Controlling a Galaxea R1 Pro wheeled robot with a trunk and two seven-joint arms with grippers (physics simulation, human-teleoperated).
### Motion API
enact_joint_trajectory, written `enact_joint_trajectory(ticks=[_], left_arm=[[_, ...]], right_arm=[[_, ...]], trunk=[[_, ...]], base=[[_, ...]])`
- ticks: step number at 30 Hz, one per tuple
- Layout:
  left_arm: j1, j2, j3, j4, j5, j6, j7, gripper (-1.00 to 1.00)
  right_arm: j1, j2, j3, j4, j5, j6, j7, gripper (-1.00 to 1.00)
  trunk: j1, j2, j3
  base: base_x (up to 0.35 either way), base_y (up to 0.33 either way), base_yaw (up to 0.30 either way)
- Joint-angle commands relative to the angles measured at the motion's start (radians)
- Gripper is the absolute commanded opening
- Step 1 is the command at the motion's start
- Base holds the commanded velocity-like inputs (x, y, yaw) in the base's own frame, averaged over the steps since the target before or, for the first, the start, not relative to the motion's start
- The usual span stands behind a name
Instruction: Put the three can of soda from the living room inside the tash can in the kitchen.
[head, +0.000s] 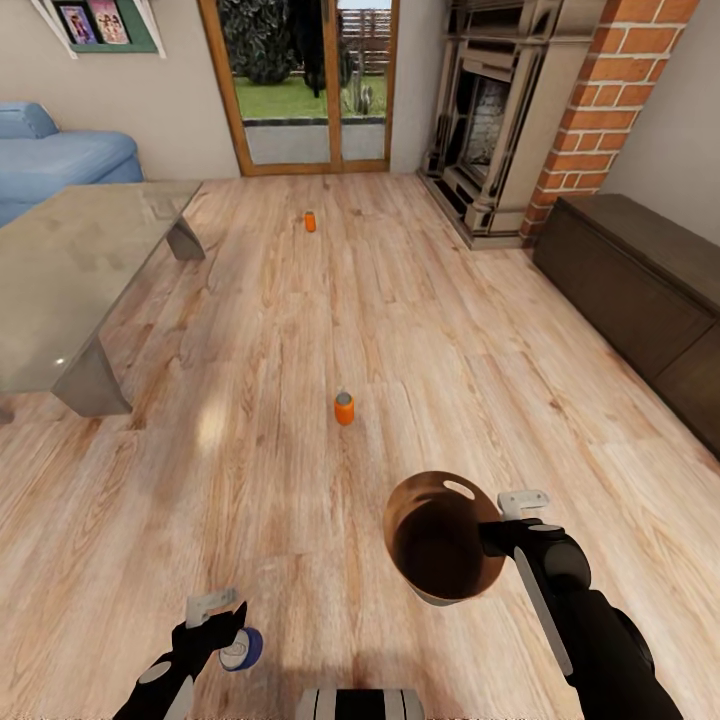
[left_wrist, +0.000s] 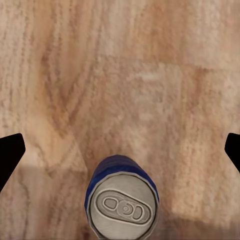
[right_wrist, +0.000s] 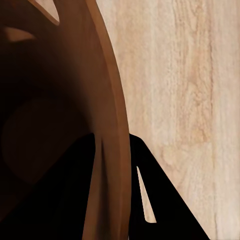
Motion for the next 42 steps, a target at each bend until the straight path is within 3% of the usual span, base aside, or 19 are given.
enact_joint_trajectory(ticks=[1, 18, 24, 37, 42], left_arm=[[0.000, 0.000, 0.000, 0.000, 0.000, 0.000, 0.000, 1.00], [0.000, 0.000, 0.000, 0.001, 0.001, 0.000, 0.000, 1.00], [0.000, 0.000, 0.000, 0.003, 0.001, 0.000, 0.000, 1.00], [0.000, 0.000, 0.000, 0.003, 0.001, 0.000, 0.000, 1.00], [0.000, 0.000, 0.000, 0.003, 0.001, 0.000, 0.000, 1.00]], right_arm=[[0.000, 0.000, 0.000, 0.000, -0.011, -0.001, 0.003, -1.00], [0.000, 0.000, 0.001, 0.000, -0.011, -0.002, 0.003, -1.00], [0.000, 0.000, 0.001, 0.000, -0.011, -0.002, 0.003, -1.00], [0.000, 0.000, 0.002, 0.000, -0.011, -0.002, 0.003, -1.00], [0.000, 0.000, 0.002, 0.000, -0.011, -0.002, 0.003, -1.00]], trunk=[[0.000, 0.000, -0.002], [0.000, 0.000, -0.008], [0.023, -0.042, -0.026], [0.023, -0.042, -0.026], [0.038, -0.070, -0.039]], base=[[0.000, 0.000, 0.000], [0.000, 0.000, 0.000], [0.000, 0.000, 0.000], [0.000, 0.000, 0.000], [0.000, 0.000, 0.000]])
